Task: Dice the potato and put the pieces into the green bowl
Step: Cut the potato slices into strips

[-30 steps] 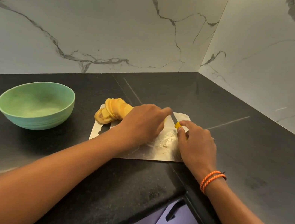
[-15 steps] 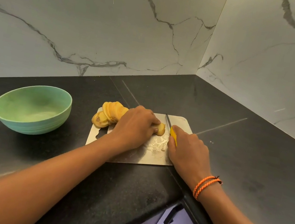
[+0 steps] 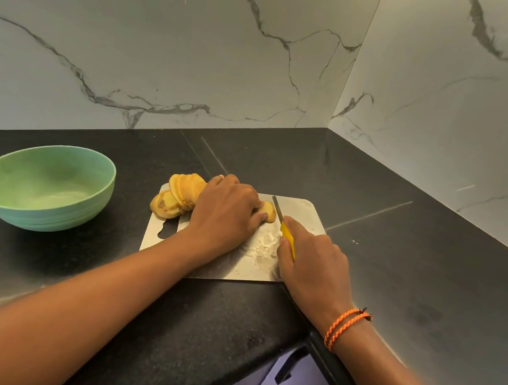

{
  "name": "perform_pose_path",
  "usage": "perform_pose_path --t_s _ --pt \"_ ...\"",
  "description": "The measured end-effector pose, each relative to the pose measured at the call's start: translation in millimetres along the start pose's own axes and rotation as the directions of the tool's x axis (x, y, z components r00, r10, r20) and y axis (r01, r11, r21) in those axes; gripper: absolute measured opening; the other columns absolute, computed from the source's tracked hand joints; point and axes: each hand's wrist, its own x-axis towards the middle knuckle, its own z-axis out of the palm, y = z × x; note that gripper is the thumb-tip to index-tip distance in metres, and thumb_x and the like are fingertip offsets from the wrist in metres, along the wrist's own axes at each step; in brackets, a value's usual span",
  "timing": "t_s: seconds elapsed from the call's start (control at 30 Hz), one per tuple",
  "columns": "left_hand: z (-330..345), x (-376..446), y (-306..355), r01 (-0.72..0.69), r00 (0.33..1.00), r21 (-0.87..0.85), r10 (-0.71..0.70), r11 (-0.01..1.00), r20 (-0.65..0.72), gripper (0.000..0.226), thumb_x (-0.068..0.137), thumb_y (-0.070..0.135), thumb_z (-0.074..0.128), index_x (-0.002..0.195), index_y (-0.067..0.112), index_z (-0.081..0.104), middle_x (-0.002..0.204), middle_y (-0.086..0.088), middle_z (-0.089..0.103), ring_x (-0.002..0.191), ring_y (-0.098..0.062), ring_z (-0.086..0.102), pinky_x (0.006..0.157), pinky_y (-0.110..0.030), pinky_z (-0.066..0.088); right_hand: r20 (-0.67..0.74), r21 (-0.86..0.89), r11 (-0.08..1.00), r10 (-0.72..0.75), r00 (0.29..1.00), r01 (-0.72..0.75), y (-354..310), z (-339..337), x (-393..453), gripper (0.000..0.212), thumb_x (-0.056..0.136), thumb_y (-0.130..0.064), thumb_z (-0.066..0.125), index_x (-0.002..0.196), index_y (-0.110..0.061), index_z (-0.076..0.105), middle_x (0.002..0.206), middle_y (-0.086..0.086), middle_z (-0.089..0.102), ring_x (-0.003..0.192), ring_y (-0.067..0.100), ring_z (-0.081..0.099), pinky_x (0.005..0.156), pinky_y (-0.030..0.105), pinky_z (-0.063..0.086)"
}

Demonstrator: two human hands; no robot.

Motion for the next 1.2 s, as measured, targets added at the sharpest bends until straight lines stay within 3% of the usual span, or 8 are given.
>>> perform_pose_path --t_s 0.17,0.33,0.47,0.67,0.93,1.2 --pt "2 0 2 0.012 1.0 0.0 -0.012 1.0 -0.016 0.041 0.1 0.06 0.057 0.111 0.029 0.081 0.108 0.012 0.077 0.097 -0.012 0.059 0.088 -0.031 0.044 -0.014 0.02 1.0 -0.014 1.0 0.015 -1 0 -1 0.046 0.106 -0.037 0.041 0.151 -0.029 0.044 0.108 0.007 0.071 0.093 0.029 0.065 0.074 0.04 0.05" --pt "2 1 2 0.019 0.999 0.006 -0.019 1.0 -0.03 0.039 0.1 0.06 0.059 0.112 0.03 0.081 0.108 0.012 0.076 0.094 -0.012 0.058 0.08 -0.029 0.037 -0.017 0.017 0.999 -0.027 0.999 0.028 -1 1 -1 0.044 0.106 -0.036 0.041 0.149 -0.029 0.046 0.106 0.008 0.071 0.092 0.029 0.065 0.071 0.037 0.045" --pt "4 1 1 0.03 0.999 0.001 -0.03 1.0 -0.023 0.039 0.099 0.059 0.06 0.116 0.031 0.08 0.113 0.012 0.076 0.097 -0.013 0.06 0.082 -0.032 0.044 0.004 0.014 1.0 -0.025 1.0 0.025 -2 2 1 0.043 0.107 -0.035 0.04 0.148 -0.028 0.048 0.108 0.006 0.072 0.094 0.026 0.065 0.069 0.033 0.036" --pt "2 2 2 0.056 0.998 -0.017 -0.056 0.998 -0.002 0.036 0.098 0.057 0.062 0.114 0.031 0.081 0.111 0.013 0.076 0.098 -0.014 0.06 0.08 -0.032 0.042 0.065 0.035 0.999 -0.003 0.998 0.001 1 5 8 0.037 0.105 -0.034 0.042 0.139 -0.024 0.054 0.113 0.009 0.069 0.099 0.031 0.063 0.077 0.04 0.047" --pt "2 3 2 0.095 0.994 0.013 -0.096 0.995 0.055 0.044 0.094 0.066 0.059 0.099 0.03 0.083 0.103 0.01 0.076 0.094 -0.017 0.062 0.08 -0.039 0.052 0.096 -0.016 1.0 -0.004 0.995 0.006 -8 4 3 0.032 0.105 -0.032 0.041 0.131 -0.021 0.055 0.111 0.011 0.067 0.097 0.033 0.062 0.072 0.038 0.04" --pt "1 -3 10 0.112 0.994 0.041 -0.112 0.993 0.001 0.041 0.098 0.058 0.056 0.101 0.028 0.083 0.094 0.009 0.075 0.083 -0.014 0.057 0.07 -0.032 0.046 0.08 0.031 0.999 0.033 0.996 -0.036 -14 -6 -32 0.039 0.106 -0.033 0.04 0.142 -0.025 0.048 0.112 0.008 0.068 0.098 0.03 0.062 0.079 0.04 0.051"
